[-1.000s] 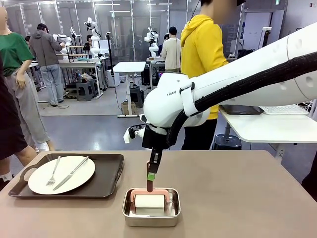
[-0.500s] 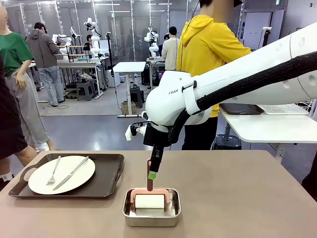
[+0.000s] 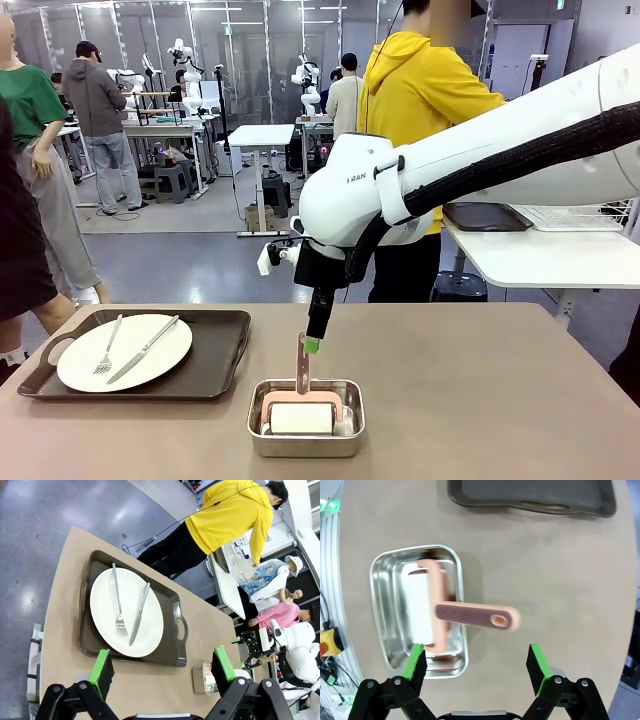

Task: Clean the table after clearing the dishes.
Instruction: Place the Lint Roller back on top of the Airtight Container, then when the right (or left) Handle tray is removed, use the right hand (or left hand) to clean the right (or left) side of the table with the Lint Roller.

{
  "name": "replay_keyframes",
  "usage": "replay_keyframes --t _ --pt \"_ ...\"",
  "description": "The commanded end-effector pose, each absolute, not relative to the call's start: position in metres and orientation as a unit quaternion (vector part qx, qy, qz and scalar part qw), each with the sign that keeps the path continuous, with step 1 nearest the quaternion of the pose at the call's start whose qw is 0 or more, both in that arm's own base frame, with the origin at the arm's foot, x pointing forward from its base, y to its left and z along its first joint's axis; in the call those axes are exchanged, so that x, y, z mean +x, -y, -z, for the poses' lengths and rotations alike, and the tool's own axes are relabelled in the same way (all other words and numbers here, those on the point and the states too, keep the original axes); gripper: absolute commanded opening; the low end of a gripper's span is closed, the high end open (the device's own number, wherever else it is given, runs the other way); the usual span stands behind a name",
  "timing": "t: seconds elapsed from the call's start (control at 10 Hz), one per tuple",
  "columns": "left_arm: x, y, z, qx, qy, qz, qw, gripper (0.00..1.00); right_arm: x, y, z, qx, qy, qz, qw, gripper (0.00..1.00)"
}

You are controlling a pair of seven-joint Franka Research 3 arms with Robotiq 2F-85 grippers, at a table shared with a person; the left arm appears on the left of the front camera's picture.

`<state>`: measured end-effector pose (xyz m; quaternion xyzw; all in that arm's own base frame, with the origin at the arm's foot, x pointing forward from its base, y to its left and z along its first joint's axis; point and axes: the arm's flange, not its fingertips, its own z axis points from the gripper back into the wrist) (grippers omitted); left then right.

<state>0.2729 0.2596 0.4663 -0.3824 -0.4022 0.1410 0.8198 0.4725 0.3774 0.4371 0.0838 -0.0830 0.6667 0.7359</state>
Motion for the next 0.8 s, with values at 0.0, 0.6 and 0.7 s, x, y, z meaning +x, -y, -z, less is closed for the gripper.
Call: replay_keyframes --t 0.0,0.6,0.7 --pt "0.2722 -0.2619 -0.4666 -0.39 0.411 -0.135 0.813 1.0 0.4709 -0.3817 -0.4318 0.094 0.069 -0.666 0.736 1.0" --pt "0.2722 -0.2619 -0.4666 -0.39 0.411 -0.135 0.813 1.0 0.4709 -0.3817 -0.4318 0.094 0.069 -0.666 0.736 1.0" --pt "0.2722 -0.2619 -0.4666 -0.39 0.411 -0.135 0.813 1.0 0.4709 -0.3817 -0.4318 0.094 0.069 -0.666 0.736 1.0"
